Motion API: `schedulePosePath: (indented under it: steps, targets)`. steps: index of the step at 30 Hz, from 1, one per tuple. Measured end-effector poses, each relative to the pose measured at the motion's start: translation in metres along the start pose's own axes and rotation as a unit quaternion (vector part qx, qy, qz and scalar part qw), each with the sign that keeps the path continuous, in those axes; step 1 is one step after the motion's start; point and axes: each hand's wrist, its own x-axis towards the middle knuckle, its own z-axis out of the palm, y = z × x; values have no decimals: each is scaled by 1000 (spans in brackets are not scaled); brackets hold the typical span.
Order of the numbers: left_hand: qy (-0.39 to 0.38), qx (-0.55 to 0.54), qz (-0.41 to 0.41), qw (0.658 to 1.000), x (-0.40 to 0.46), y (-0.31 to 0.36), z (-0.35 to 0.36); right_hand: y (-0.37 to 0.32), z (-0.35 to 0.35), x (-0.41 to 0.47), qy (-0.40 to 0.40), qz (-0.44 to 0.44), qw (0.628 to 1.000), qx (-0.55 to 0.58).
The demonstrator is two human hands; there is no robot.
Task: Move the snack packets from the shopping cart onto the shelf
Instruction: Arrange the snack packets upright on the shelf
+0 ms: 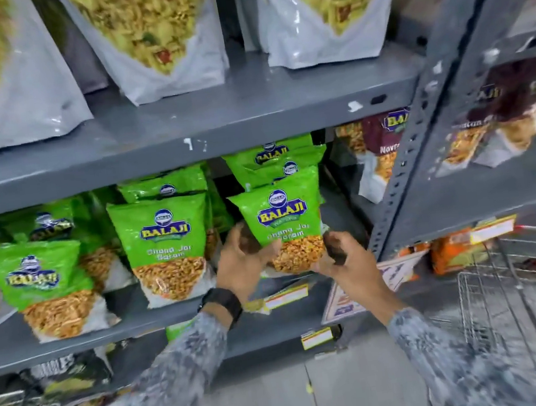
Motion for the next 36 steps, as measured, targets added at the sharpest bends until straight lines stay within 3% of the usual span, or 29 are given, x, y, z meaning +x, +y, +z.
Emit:
schedulePosePath:
  steps: [4,10,13,15,17,20,23,29,32,34,36]
  targets:
    - [0,-21,45,999,26,35,-19,-1,7,2,-16,-1,998,-54]
    - [91,5,58,994,51,61,-20,-15,10,-2,12,2,998,-56]
    - [58,-26,31,998,39,51,-18,-23,6,2,30,18,992,-124]
    - [5,-54,6,999,23,27,-17,-38,0,10,75,24,995,-69]
    - [-67,-29,-30,997,6,0,-11,-61,-8,20,122,9,990,73]
    - [-114,91,-45,988,-7,-29,4,-97,-14,40,142,-43,969,195]
    - [-54,198,-34,978,-10,-30,12,-121,-17,62,123,-47,980,146]
    - [-31,245,-8,969,-10,-29,15,-128,-16,77,160,-24,971,174]
    - [-44,208,15,977,-15,-35,0,-129,-2,50,197,-36,959,201]
    - [-35,158,35,986,-22,-37,-20,-126,10,18,278,-87,941,170]
    - [57,105,55,991,-27,-36,-56,-120,40,-17,278,-145,939,142]
